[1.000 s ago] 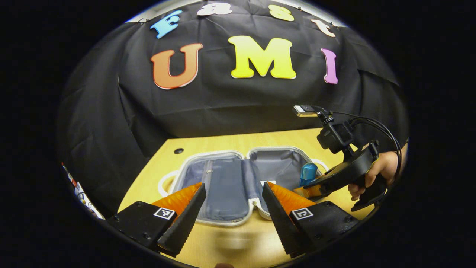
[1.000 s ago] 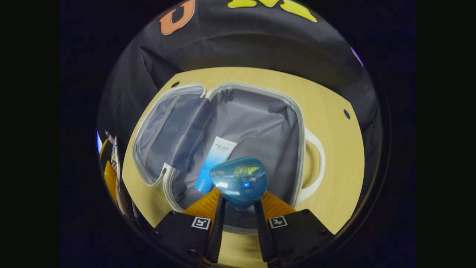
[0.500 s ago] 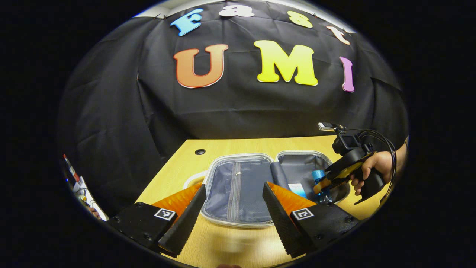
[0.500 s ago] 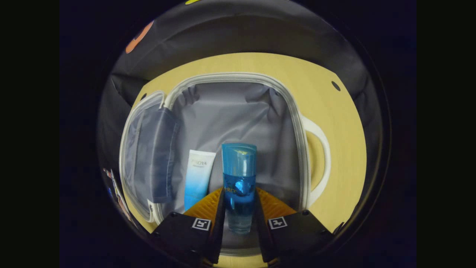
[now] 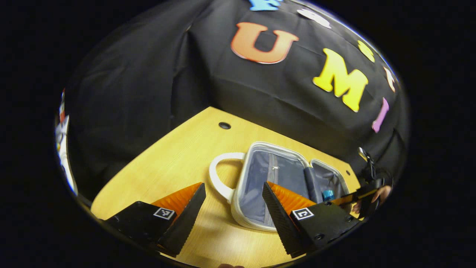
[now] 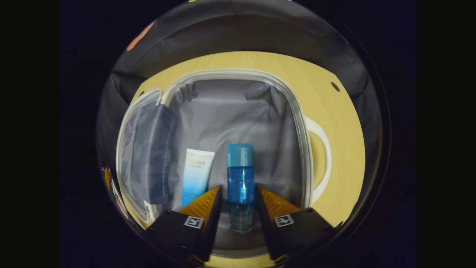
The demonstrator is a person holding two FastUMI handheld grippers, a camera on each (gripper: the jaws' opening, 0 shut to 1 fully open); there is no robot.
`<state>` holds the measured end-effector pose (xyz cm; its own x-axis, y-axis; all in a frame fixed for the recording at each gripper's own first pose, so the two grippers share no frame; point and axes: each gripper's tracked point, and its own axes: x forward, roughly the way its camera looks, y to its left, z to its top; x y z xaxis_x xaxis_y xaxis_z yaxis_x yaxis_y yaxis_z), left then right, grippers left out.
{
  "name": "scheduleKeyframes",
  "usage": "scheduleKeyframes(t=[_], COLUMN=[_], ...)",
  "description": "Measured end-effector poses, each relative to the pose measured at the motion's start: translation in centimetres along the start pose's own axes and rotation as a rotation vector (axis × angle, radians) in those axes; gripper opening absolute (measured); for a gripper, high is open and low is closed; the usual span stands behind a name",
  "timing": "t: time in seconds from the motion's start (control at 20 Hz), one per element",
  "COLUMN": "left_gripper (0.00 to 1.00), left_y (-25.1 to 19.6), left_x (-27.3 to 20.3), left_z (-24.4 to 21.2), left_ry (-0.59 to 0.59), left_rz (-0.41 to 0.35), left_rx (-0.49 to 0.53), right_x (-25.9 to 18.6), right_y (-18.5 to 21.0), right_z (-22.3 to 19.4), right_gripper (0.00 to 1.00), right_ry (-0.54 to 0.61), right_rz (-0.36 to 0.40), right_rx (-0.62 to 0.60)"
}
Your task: First open the suitcase, pack the skin care products into it, and then close the suitcase.
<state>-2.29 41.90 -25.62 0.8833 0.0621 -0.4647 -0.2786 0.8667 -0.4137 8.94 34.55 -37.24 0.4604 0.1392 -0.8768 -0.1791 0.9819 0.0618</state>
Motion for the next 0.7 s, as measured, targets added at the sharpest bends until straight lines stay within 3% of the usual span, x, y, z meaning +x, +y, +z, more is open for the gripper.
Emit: scheduleKeyframes(t=[0.05, 0.15, 0.2, 0.25, 0.35, 0.45, 0.65, 0.7], left_gripper=[0.99, 0.98, 0.88, 0.98, 0.97, 0.96, 0.93, 0.88], left_y=[0.8, 1.8, 2.1, 2.5, 3.1, 3.0, 2.9, 2.8], left_x=[1.0, 2.9, 3.6, 4.3, 5.8, 6.2, 7.5, 7.6], left_z=[0.3, 0.7, 0.6, 0.4, -0.4, -0.7, -0.7, -1.0], left_ry=[-0.006, -0.007, 0.004, 0.013, 0.043, 0.065, 0.058, 0.066], left_rz=[-0.007, -0.050, -0.075, -0.089, -0.111, -0.186, -0.280, -0.291], left_rx=[-0.061, -0.197, -0.271, -0.342, -0.456, -0.534, -0.693, -0.715], right_x=[-1.0, -3.3, -4.5, -6.0, -9.0, -11.9, -17.9, -19.9], right_y=[0.4, 0.9, 1.3, 1.5, 1.5, 0.6, -4.1, -5.6], right_z=[0.6, 1.3, 1.5, 1.8, 2.1, 2.2, 3.9, 4.4], right_gripper=[0.74, 0.75, 0.76, 0.73, 0.77, 0.77, 0.77, 0.77], right_ry=[-0.041, -0.114, -0.149, -0.186, -0.253, -0.307, -0.475, -0.535], right_rz=[0.021, 0.051, 0.066, 0.078, 0.099, 0.107, 0.028, 0.000], right_rx=[-0.026, -0.104, -0.144, -0.181, -0.222, -0.224, -0.178, -0.155])
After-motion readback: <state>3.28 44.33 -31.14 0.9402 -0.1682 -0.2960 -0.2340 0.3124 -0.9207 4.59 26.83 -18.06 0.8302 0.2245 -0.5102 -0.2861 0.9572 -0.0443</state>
